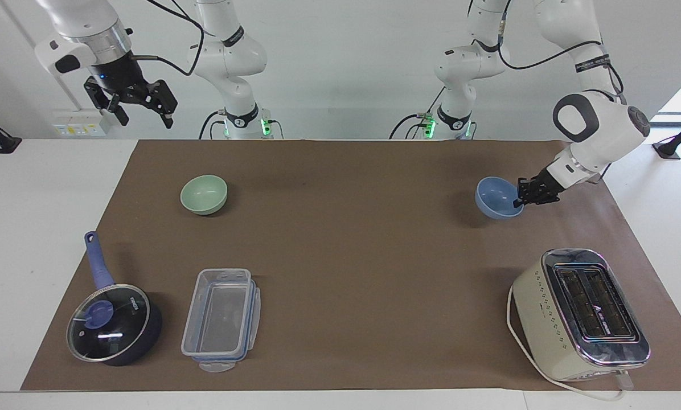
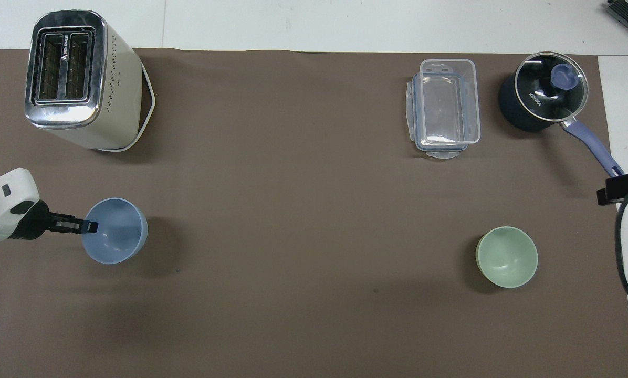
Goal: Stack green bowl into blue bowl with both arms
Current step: 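Grip the blue bowl rim and slide it toward the table center, then withdraw the left gripper while the right gripper reaches the green bowl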
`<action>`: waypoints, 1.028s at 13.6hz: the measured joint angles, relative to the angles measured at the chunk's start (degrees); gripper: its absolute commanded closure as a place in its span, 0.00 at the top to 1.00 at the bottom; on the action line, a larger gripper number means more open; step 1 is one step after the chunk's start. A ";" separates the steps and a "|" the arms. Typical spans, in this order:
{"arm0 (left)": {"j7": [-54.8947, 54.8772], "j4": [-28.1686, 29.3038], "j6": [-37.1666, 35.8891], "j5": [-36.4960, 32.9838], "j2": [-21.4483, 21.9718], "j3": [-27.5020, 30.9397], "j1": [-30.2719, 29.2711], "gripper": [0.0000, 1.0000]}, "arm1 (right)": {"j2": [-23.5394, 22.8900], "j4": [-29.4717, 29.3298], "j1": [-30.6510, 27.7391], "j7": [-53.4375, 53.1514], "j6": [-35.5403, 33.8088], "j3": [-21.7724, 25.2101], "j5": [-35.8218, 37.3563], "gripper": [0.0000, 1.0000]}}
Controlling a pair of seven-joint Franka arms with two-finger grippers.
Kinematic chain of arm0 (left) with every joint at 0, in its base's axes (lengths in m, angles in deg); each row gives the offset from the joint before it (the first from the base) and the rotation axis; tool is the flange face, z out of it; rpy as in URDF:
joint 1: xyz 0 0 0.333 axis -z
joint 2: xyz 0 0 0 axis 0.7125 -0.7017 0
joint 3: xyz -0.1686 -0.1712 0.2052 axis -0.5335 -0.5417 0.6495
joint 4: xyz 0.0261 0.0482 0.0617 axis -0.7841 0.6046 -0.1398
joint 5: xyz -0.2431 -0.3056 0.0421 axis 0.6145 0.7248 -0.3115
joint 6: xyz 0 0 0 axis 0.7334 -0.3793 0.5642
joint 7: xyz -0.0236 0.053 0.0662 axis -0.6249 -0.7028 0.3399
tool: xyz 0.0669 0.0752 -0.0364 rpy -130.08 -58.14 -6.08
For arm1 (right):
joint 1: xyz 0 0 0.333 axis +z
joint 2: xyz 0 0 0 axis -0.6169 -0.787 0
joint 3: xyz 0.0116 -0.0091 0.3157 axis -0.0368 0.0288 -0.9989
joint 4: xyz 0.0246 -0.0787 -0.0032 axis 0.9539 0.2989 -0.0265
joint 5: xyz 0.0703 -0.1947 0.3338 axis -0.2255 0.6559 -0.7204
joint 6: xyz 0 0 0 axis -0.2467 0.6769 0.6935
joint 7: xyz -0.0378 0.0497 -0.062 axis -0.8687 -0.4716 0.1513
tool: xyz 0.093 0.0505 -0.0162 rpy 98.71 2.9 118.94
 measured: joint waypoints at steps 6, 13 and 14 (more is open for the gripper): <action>23.56 0.00 2.64 -0.01 0.72 -0.41 17.40 0.00 | 0.49 0.97 -0.51 0.00 0.00 0.13 0.00 1.00; 48.46 0.67 14.36 -0.02 -3.53 -0.78 39.52 0.00 | 3.39 16.57 -1.15 3.40 11.12 0.18 -0.01 1.00; 49.76 0.74 16.30 -0.02 -4.75 -0.79 40.79 0.00 | 3.65 18.88 -1.37 4.30 12.94 0.18 -0.01 1.00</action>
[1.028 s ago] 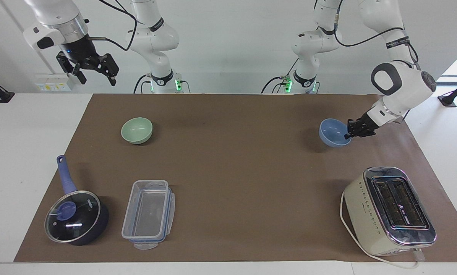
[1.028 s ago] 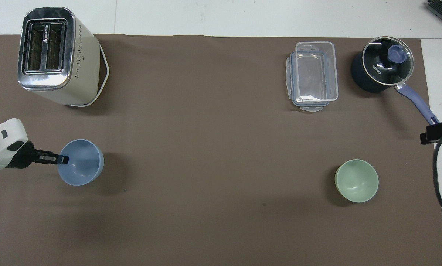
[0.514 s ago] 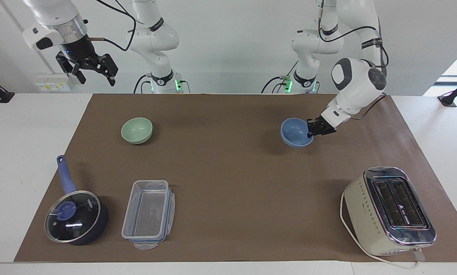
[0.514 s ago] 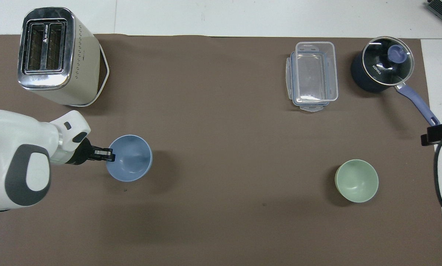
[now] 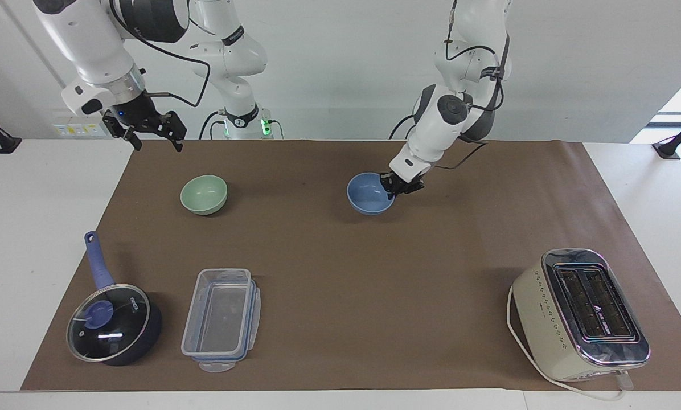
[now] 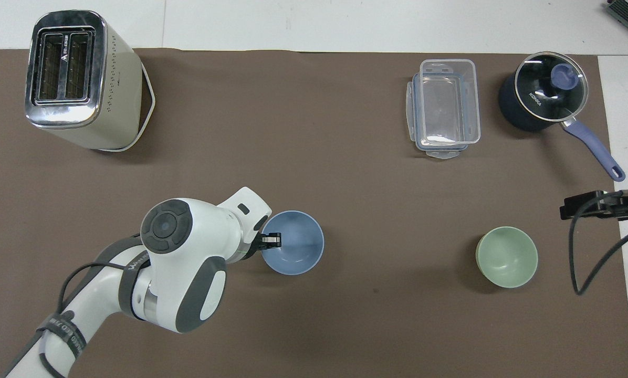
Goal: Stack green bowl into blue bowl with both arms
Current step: 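Withdraw the left gripper while the right gripper reaches the green bowl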
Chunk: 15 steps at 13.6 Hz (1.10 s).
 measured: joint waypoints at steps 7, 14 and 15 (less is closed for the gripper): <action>2.32 0.23 3.66 0.00 -3.46 0.17 1.89 0.29 | 0.21 16.79 -4.52 11.71 17.36 0.15 0.00 1.00; 2.32 -1.02 3.04 -0.13 -2.97 1.26 1.78 1.00 | 0.38 28.47 -6.83 16.28 29.44 0.20 -0.11 1.00; 2.27 -2.26 1.20 -0.98 -2.55 1.55 1.28 1.00 | 0.51 29.32 -7.03 16.90 30.34 0.20 -0.12 1.00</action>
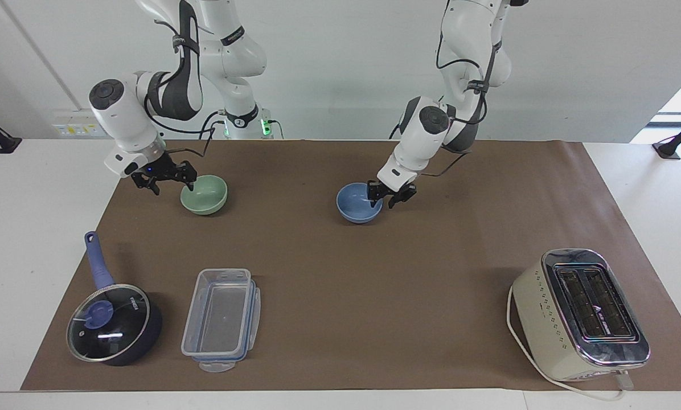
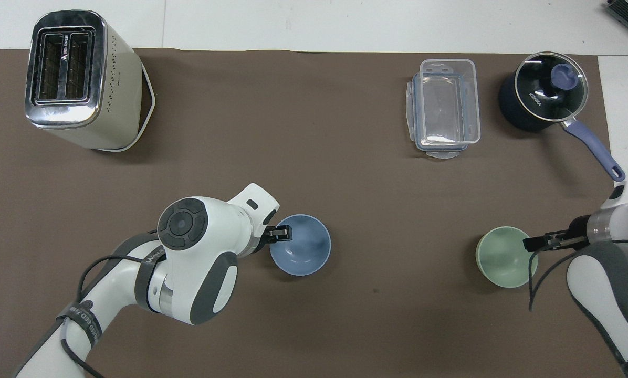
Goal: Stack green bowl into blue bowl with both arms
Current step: 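Withdraw the left gripper while the right gripper reaches the green bowl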
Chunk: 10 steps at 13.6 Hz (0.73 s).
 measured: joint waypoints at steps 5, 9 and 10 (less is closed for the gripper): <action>-7.36 -9.55 -18.92 -8.40 7.70 0.65 -10.25 1.00 | -1.00 6.90 -1.17 1.83 10.52 -0.01 -0.01 1.00; -16.17 -16.53 -28.19 -12.40 13.37 1.01 -20.34 1.00 | -1.46 7.12 -1.17 1.88 10.69 -0.01 -0.01 0.54; -17.13 -18.87 -29.10 -13.04 13.38 1.03 -22.01 1.00 | -1.63 7.13 -1.17 1.88 10.71 -0.01 -0.33 0.49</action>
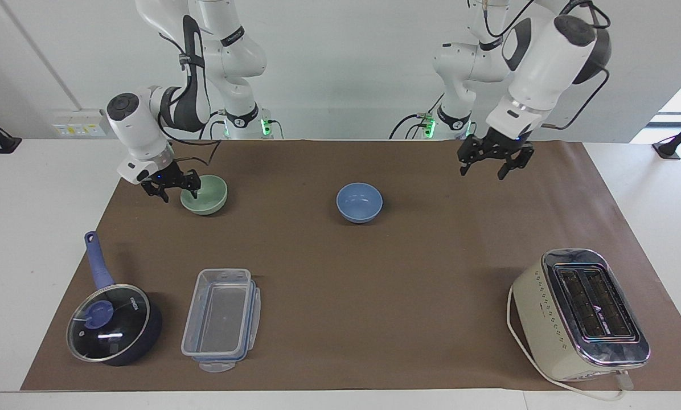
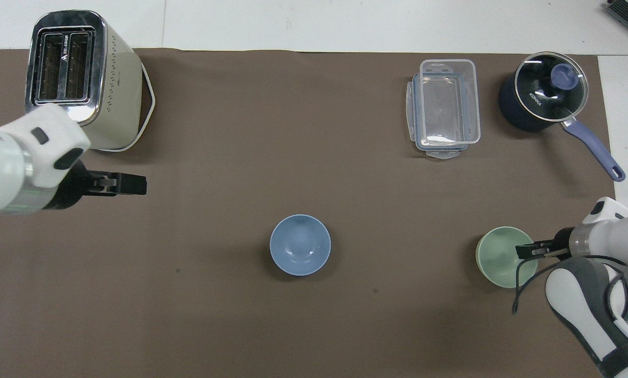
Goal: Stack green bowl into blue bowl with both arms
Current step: 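Withdraw the left gripper while the right gripper reaches the green bowl, then grip the green bowl rim and carry it over the blue bowl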
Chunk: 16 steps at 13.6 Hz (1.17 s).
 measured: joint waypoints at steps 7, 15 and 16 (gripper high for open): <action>-9.26 -10.86 -6.73 -0.78 -1.70 0.02 -9.48 1.00 | -0.51 -0.09 0.00 0.20 0.08 -0.01 -3.19 0.00; -12.86 -17.07 -12.60 -1.54 -4.95 -0.03 -12.19 1.00 | 1.90 -10.29 0.71 1.44 -10.54 -0.57 -5.30 0.00; -13.36 -17.15 -13.22 -1.67 -4.95 -0.04 -12.19 1.00 | 2.83 -12.05 1.26 1.44 -12.92 -0.95 -5.62 0.00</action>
